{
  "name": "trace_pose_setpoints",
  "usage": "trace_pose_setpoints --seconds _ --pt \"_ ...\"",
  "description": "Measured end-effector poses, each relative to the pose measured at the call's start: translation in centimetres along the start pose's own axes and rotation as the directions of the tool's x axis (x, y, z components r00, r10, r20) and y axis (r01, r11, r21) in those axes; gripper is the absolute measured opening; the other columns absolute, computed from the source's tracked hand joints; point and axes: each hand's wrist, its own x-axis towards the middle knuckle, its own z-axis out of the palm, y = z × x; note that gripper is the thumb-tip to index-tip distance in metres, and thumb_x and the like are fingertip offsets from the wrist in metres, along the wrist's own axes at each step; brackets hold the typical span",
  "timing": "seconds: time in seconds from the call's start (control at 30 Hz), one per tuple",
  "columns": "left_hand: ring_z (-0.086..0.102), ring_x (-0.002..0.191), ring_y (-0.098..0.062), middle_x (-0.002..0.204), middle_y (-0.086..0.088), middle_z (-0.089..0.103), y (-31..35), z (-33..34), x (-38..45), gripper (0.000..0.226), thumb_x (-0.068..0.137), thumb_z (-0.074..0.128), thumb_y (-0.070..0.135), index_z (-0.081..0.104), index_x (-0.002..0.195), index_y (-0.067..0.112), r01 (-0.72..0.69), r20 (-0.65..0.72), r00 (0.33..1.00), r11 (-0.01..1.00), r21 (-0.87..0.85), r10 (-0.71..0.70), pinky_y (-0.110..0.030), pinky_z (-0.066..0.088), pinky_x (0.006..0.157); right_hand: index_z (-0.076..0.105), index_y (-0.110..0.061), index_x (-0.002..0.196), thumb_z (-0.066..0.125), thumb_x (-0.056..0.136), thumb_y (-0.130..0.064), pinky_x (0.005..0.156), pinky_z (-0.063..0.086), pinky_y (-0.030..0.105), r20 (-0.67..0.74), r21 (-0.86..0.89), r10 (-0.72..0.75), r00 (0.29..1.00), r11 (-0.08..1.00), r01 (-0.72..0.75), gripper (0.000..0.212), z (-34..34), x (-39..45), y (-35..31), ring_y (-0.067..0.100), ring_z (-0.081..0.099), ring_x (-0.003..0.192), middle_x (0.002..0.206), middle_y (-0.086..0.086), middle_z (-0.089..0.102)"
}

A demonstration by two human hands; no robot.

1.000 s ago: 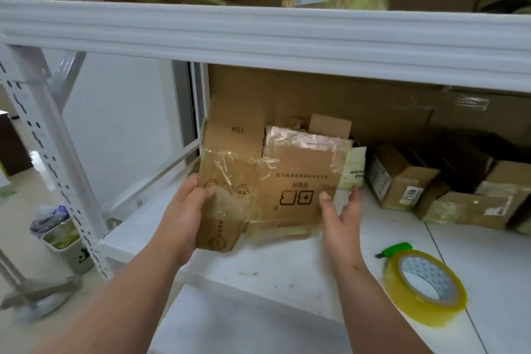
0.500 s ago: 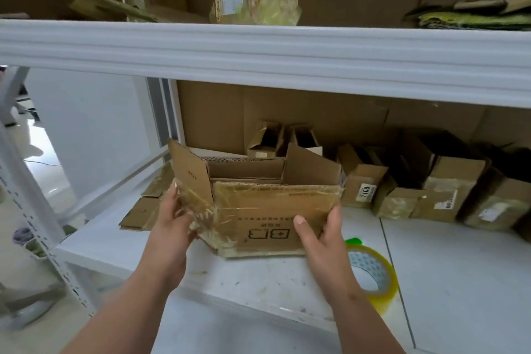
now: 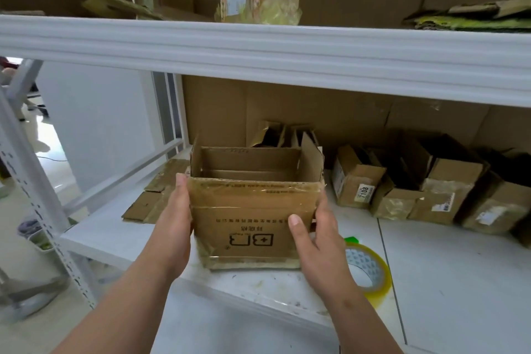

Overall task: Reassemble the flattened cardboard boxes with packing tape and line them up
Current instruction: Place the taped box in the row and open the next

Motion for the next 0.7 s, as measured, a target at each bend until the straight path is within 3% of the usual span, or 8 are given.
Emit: trace_pose_setpoints --seconds 0.07,0.13,0.27,0.4,0.5,0.57,0.63,0.7 --pt "0.045 0.134 -0.019 0.142 0.007 0.051 0.6 0.0 0.0 0.054 0.091 0.021 0.076 0.039 0.137 0.056 -0.052 -0.033 0.998 0.999 0.009 0.052 -0.049 0.03 0.117 -0.016 -0.069 0.138 0.035 0.084 -0.077 0.113 0.029 0.056 0.01 -0.052 -0.021 1.0 0.998 0.022 0.075 0.0 -0.1 -0.5 0.027 0.036 0.135 0.146 -0.016 0.04" --pt "0.046 0.131 -0.02 0.141 0.007 0.049 0.9 -0.7 0.4 0.052 0.087 0.016 0.082 0.037 0.132 0.063 -0.105 -0.071 0.992 0.993 0.058 0.109 -0.052 0.035 0.113 -0.02 -0.069 0.137 0.032 0.082 -0.078 0.114 0.023 0.052 0.029 -0.122 -0.02 0.999 0.992 0.024 0.076 0.0 -0.2 -1.0 0.025 0.026 0.135 0.137 -0.021 0.037" --pt "0.051 0.126 -0.016 0.131 0.012 0.058 1.5 -1.9 0.7 0.05 0.09 0.009 0.078 0.045 0.122 0.064 -0.141 0.002 0.99 0.982 0.124 0.142 -0.048 0.038 0.108 -0.005 -0.063 0.142 0.036 0.083 -0.076 0.106 0.021 0.037 -0.012 -0.164 -0.077 0.997 0.984 0.074 0.074 0.6 -0.1 -1.3 0.016 0.023 0.127 0.118 -0.03 0.017" --pt "0.047 0.134 -0.017 0.139 0.015 0.055 1.0 -3.0 0.7 0.065 0.086 0.009 0.082 0.053 0.126 0.056 -0.169 0.115 0.982 0.972 0.16 0.152 -0.048 0.033 0.115 0.008 -0.062 0.144 0.048 0.078 -0.072 0.106 0.033 0.04 -0.095 -0.062 -0.111 0.989 0.993 0.105 0.079 0.8 -0.1 -1.5 0.013 0.033 0.126 0.131 -0.027 0.023" --pt "0.053 0.123 -0.009 0.125 0.024 0.061 0.6 -3.1 0.6 0.05 0.087 0.023 0.078 0.058 0.115 0.057 -0.22 0.113 0.974 0.94 0.26 0.196 -0.042 0.042 0.106 0.02 -0.069 0.134 0.047 0.076 -0.073 0.107 0.039 0.046 -0.078 -0.056 -0.116 0.99 0.992 0.112 0.064 1.3 0.0 -1.6 0.014 0.035 0.127 0.131 -0.025 0.024" --pt "0.054 0.12 -0.009 0.127 0.017 0.059 0.5 -2.9 0.4 0.043 0.082 0.043 0.077 0.064 0.106 0.049 -0.254 0.1 0.967 0.921 0.295 0.234 -0.041 0.044 0.103 0.033 -0.066 0.127 0.043 0.078 -0.075 0.108 0.039 0.05 -0.061 -0.115 -0.133 0.989 0.986 0.125 0.051 1.8 0.1 -1.6 0.014 0.035 0.127 0.131 -0.023 0.023" --pt "0.055 0.119 -0.01 0.128 0.013 0.059 0.3 -2.9 0.1 0.029 0.076 0.057 0.07 0.065 0.098 0.053 -0.257 0.071 0.966 0.922 0.291 0.247 -0.041 0.046 0.1 0.04 -0.056 0.133 0.039 0.08 -0.077 0.109 0.038 0.051 -0.052 -0.126 -0.145 0.988 0.982 0.138 0.057 2.6 0.0 -1.7 0.011 0.033 0.13 0.134 -0.02 0.024" --pt "0.056 0.118 -0.01 0.127 0.013 0.061 0.3 -2.8 -0.2 0.024 0.072 0.058 0.064 0.066 0.093 0.055 -0.253 0.05 0.967 0.934 0.253 0.248 -0.038 0.046 0.098 0.045 -0.049 0.135 0.037 0.082 -0.078 0.11 0.036 0.052 -0.067 -0.084 -0.142 0.988 0.987 0.136 0.06 3.2 0.0 -1.6 0.009 0.03 0.134 0.135 -0.017 0.027"
